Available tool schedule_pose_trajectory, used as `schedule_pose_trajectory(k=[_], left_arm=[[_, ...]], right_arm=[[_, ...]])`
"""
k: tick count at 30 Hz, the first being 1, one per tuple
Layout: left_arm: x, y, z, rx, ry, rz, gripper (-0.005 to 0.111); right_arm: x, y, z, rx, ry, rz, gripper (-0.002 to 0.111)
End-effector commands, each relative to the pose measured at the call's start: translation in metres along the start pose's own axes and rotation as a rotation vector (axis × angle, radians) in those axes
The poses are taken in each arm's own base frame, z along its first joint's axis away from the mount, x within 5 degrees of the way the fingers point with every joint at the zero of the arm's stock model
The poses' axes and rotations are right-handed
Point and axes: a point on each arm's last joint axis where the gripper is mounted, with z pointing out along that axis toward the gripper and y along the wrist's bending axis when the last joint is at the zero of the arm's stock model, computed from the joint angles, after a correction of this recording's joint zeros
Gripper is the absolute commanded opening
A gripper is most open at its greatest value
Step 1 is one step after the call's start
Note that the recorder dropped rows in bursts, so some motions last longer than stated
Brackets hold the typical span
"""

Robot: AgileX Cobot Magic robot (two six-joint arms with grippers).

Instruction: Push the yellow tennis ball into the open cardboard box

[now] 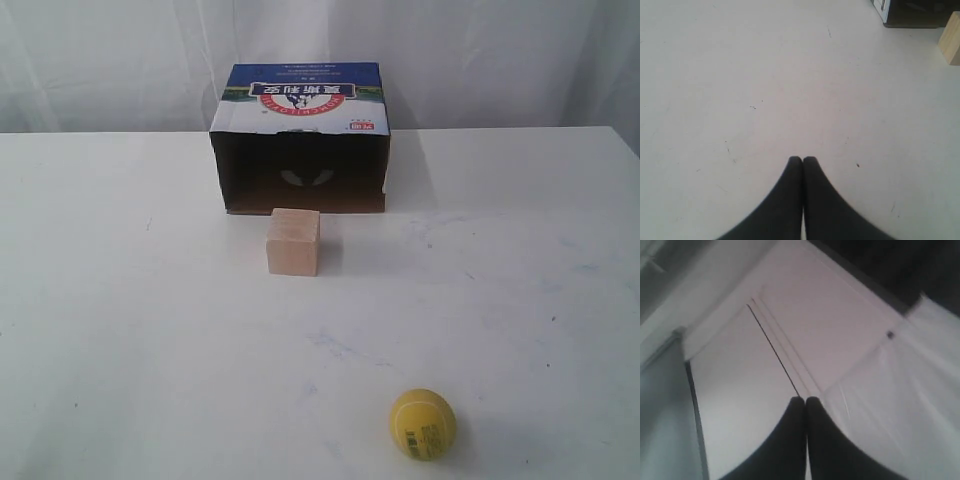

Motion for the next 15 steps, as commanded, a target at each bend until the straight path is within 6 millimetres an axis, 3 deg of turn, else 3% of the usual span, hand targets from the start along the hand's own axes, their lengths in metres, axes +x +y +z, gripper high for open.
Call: schedule_pose_trajectory(k=[1,2,4,6,9,12,15], left_arm=[[0.000,-0.001,0.000,0.009,-0.004,-0.006,0.000],[0.000,-0.001,0.000,0.009,-0.004,-0.006,0.000],[0.000,-0.001,0.000,0.009,-0.004,-0.006,0.000],[0.000,-0.001,0.000,0.009,-0.004,-0.006,0.000],[0.000,-0.001,0.000,0.009,-0.004,-0.006,0.000],[0.000,-0.001,0.000,0.009,-0.004,-0.006,0.000],[0.000,-0.001,0.000,0.009,-0.004,-0.006,0.000]], right_arm=[[0.011,0.002,0.091,0.018,0.172,-0.428,0.000],[0.031,-0.016,0.113,0.095,0.334,-0.528,0.000],[0.062,-0.049,0.137,0.229,0.688,-0.742,0.000],[0.102,-0.093,0.143,0.378,1.130,-0.828,0.000],[0.146,-0.141,0.135,0.576,1.577,-0.766,0.000],[0.180,-0.156,0.121,0.639,1.874,-0.615,0.000],[0.206,-0.137,0.104,0.488,2.017,-0.481,0.000]])
